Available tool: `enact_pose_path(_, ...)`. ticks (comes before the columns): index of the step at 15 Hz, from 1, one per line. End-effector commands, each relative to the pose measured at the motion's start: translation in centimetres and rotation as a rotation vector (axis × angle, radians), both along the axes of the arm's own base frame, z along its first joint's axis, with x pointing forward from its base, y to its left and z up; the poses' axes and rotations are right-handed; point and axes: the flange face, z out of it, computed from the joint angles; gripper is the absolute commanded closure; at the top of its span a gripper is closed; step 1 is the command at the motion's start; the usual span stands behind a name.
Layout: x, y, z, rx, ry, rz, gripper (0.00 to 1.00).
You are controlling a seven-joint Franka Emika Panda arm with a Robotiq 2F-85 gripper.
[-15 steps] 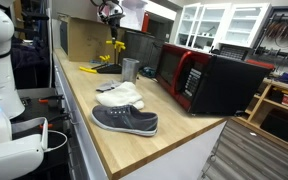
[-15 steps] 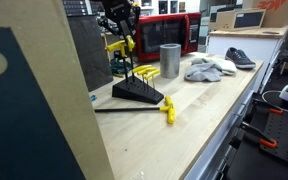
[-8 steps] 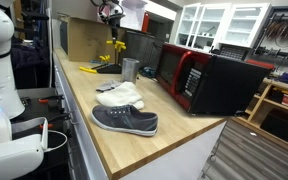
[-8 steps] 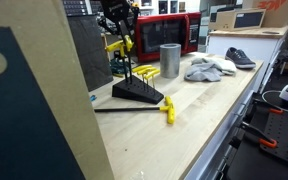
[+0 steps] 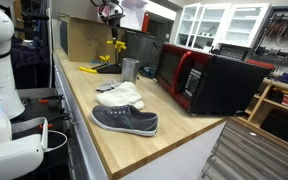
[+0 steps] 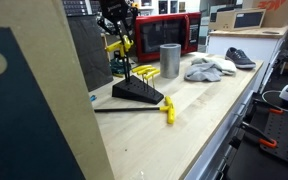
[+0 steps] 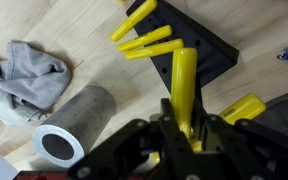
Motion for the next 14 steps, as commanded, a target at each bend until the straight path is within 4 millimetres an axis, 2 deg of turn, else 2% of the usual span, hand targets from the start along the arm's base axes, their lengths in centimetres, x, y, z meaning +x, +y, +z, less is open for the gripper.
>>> enact_pose_path(1,-0.7,-0.2,0.3,0.041,0.023,-0.028,0.94)
enact_pose_path(7,-1.6,-0.4,0.2,0.009,0.043,-0.044,0.94)
enact_pose_path(14,-3.5,-1.1,2.4,-0.108,0.000,-0.115,0.94)
